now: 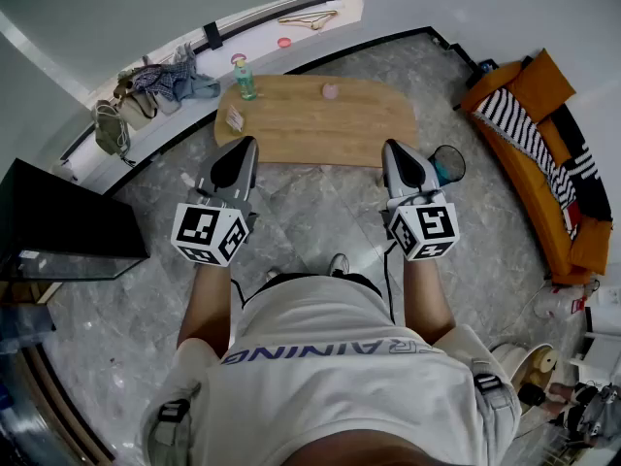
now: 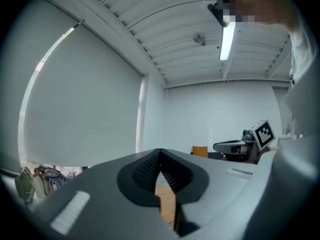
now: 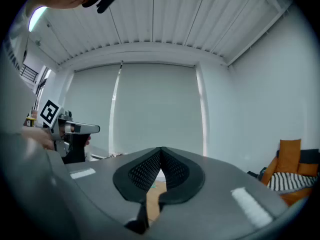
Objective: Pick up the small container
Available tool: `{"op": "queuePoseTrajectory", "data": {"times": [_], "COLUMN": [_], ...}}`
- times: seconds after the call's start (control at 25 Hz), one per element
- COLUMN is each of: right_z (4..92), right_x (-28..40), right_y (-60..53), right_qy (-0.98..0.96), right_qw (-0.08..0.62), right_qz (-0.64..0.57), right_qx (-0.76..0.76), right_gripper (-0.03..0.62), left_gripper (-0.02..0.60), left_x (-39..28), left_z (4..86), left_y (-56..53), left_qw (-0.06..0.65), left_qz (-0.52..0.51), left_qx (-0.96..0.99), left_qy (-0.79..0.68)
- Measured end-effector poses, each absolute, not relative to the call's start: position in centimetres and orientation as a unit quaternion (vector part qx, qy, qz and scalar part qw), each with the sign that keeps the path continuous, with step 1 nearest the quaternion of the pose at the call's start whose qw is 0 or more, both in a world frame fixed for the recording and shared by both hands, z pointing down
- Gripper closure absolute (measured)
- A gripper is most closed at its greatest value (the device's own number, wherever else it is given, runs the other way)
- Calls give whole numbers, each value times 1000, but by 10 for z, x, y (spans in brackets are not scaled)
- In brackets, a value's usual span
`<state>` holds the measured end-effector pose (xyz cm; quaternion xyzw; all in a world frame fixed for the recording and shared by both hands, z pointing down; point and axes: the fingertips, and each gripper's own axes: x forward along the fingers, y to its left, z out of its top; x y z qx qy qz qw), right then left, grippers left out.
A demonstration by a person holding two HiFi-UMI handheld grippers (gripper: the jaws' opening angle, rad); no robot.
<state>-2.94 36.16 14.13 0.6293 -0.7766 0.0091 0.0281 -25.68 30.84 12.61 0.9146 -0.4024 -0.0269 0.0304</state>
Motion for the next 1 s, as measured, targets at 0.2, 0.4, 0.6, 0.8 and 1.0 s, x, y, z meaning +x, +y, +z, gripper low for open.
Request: {"op": "queuePoseTrajectory", "data": {"times": [0.2, 0.4, 0.6, 0.8, 1.0], "right_z": [137, 133, 133, 131, 130], "right_x": [-30, -25, -20, -1, 33], "right_y": [359, 361, 358, 355, 353], "right_qy": [-773, -773, -773, -768, -767], "right_qw": [29, 26, 27, 6, -20], "right_qz": [7, 3, 3, 10, 17], "right_qx": [634, 634, 633, 641, 641], "right_gripper": [579, 579, 579, 579, 579], "left_gripper": [581, 581, 581, 581, 581], "left_x": [-258, -252, -245, -231, -204], "left_z": [124, 121, 121, 121, 116], "left_y": [304, 304, 304, 302, 300], "left_qw": [30, 22, 22, 23, 16], "left_qz": [-27, -30, -28, -24, -23], "left_qx": [914, 914, 915, 915, 914], "left_qy": [-404, -405, -401, -402, -406]}}
